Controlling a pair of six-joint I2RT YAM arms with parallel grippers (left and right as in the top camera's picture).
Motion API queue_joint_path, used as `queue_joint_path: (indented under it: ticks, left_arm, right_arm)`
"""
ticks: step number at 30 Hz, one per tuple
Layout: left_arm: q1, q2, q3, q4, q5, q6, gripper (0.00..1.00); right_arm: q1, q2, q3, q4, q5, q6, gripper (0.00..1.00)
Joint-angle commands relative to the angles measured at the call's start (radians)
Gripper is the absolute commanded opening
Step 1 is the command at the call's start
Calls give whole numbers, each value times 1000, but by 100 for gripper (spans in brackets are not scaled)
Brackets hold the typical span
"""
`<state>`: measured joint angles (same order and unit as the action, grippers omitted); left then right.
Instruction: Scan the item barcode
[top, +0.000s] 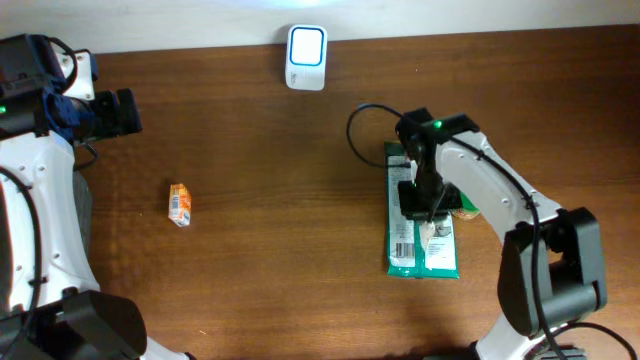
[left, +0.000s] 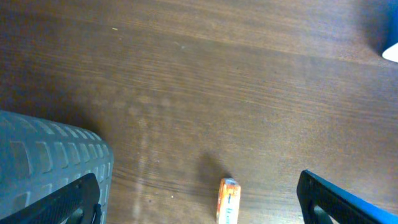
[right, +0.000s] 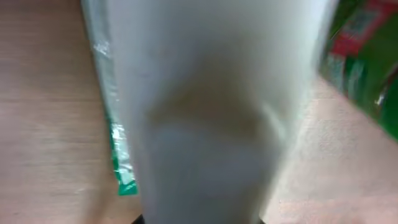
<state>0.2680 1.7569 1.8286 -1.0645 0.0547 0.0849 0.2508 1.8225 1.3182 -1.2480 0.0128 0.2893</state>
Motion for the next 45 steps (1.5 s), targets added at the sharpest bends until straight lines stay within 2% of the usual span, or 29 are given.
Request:
queue_joint_path:
  ticks: [1, 3, 7, 11, 15, 16, 17, 27, 28, 31, 37, 41, 45]
  left_arm:
    - [3, 5, 5, 0, 0, -13, 99]
    - [3, 5, 5, 0, 0, -13, 99]
    - [3, 5, 5, 0, 0, -13, 99]
    - [3, 5, 5, 0, 0, -13, 99]
    - [3, 5, 5, 0, 0, -13, 99]
    - [3, 5, 5, 0, 0, -13, 99]
    - [3, 5, 5, 0, 0, -13, 99]
    - [3, 5, 5, 0, 0, -13, 99]
    - [3, 5, 5, 0, 0, -13, 99]
    - [3, 5, 5, 0, 0, -13, 99]
    - [3, 5, 5, 0, 0, -13, 99]
    - [3, 5, 5, 0, 0, -13, 99]
    - [3, 5, 5, 0, 0, -13, 99]
  right_arm:
    - [-5, -18, -14, 8, -2, 7, 38]
    - [-12, -19, -10, 7, -2, 1, 61]
    - [-14, -137, 95, 3, -88, -113, 73]
    - [-15, -415, 143, 8, -229, -217, 79]
    - [-15, -722, 143, -2, -241, -219, 84]
    - [-15, -765, 143, -3, -226, -233, 98]
    - [-16, -804, 143, -5, -154, -237, 98]
    - [-18, -855, 126, 8, -90, -237, 98]
    - [-18, -886, 93, 42, -66, -237, 98]
    - [-43, -1064, -165, 396, -9, -260, 98]
    - [-115, -1516, -846, 890, -12, -278, 98]
    - [-116, -1716, -1074, 1042, 0, -278, 98]
    - [-130, -1819, -1207, 1123, -1, -278, 98]
